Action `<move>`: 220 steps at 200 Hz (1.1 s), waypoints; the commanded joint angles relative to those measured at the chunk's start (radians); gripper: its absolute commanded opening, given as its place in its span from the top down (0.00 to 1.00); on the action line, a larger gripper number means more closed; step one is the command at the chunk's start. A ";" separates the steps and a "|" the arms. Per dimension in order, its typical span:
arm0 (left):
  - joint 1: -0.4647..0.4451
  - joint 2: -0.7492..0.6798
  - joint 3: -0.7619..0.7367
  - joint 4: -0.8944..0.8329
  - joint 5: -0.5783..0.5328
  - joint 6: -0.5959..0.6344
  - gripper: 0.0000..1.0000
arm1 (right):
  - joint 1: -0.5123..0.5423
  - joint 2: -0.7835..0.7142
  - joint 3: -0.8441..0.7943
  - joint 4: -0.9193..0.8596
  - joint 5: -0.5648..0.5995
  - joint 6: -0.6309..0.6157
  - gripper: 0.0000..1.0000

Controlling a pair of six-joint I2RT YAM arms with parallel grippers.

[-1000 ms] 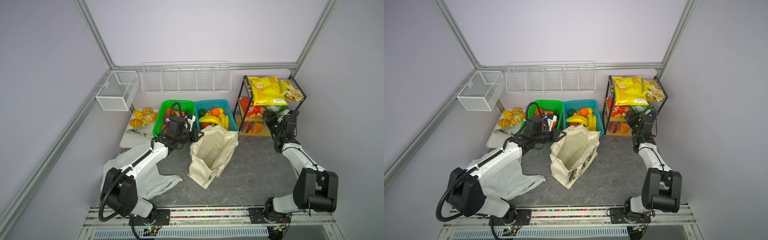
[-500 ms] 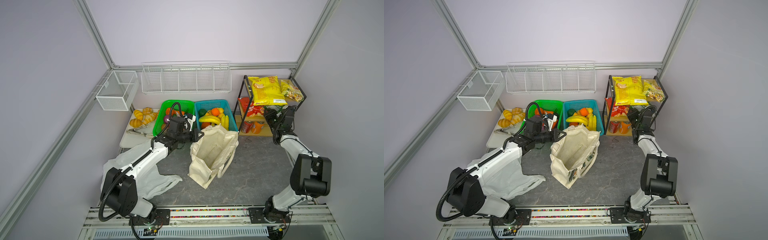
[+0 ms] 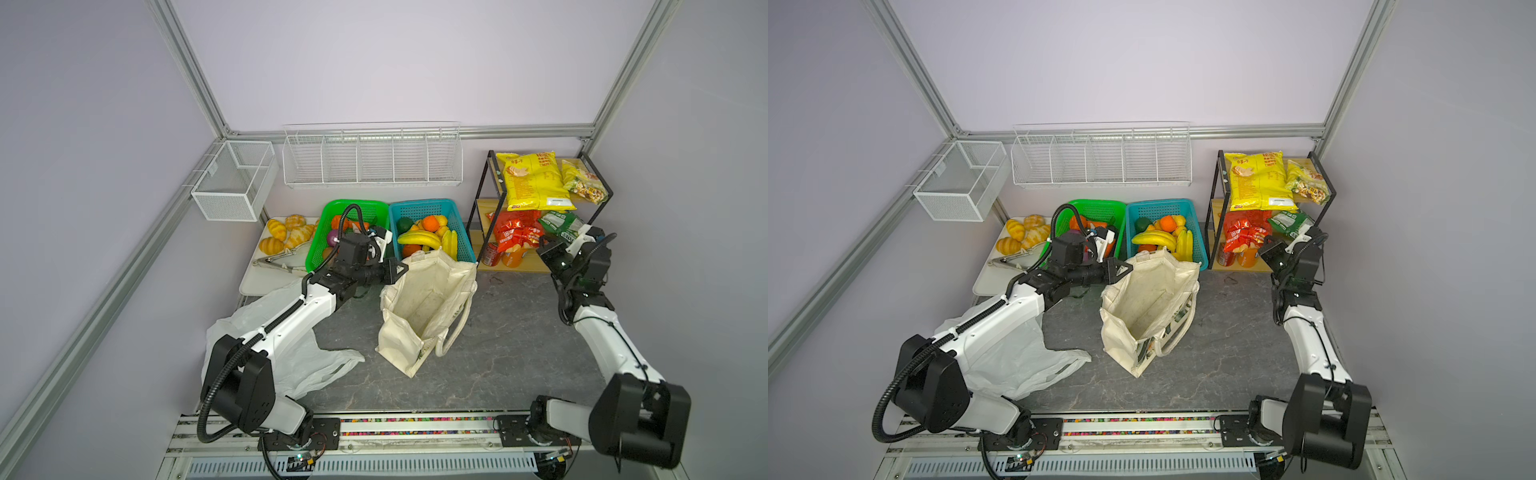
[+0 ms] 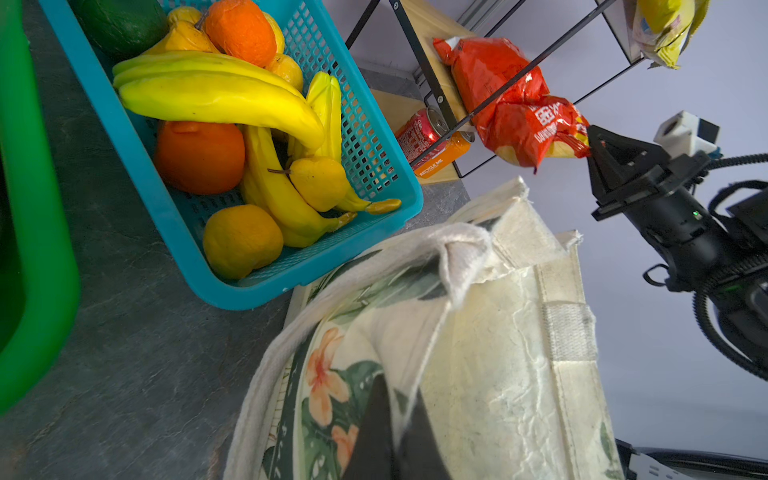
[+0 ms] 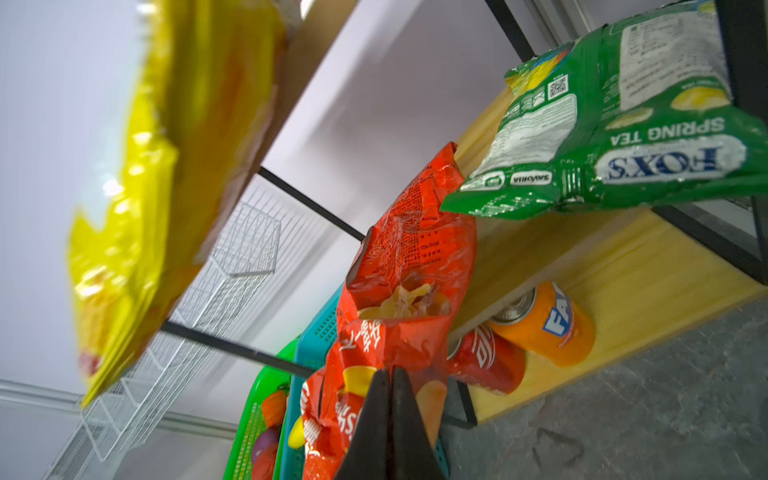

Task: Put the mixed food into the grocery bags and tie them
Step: 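Carry the red chip bag into the tote and open the right gripper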

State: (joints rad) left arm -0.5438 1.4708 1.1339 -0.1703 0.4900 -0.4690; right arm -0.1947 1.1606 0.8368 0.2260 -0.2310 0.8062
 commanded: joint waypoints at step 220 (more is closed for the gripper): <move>0.001 0.031 -0.005 0.104 -0.032 -0.042 1.00 | 0.733 -0.100 0.492 -0.583 -0.486 -0.516 0.94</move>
State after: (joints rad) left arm -0.5434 1.4891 1.1080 -0.1093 0.4835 -0.5041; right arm 0.5278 1.1038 1.2766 -0.3279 -0.6819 0.3336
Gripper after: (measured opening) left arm 0.047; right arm 0.064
